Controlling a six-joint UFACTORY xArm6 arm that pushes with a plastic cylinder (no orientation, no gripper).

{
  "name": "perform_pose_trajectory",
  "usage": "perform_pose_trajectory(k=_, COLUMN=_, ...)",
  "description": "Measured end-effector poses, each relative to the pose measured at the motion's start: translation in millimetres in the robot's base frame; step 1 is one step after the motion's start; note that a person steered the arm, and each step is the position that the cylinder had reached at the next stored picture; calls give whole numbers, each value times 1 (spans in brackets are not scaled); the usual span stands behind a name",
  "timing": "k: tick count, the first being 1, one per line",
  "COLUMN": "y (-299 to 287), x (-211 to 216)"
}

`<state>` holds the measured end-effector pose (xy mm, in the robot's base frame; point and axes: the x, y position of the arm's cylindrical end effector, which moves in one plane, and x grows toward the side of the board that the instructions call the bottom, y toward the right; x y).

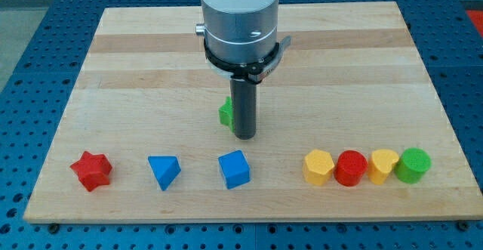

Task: Push the blue cube towards the green star

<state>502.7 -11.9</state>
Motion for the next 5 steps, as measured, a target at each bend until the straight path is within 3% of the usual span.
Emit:
perform_pose_trajectory(k=3, y=36, x=54)
perform_pose_trajectory(k=5, y=2, x=103)
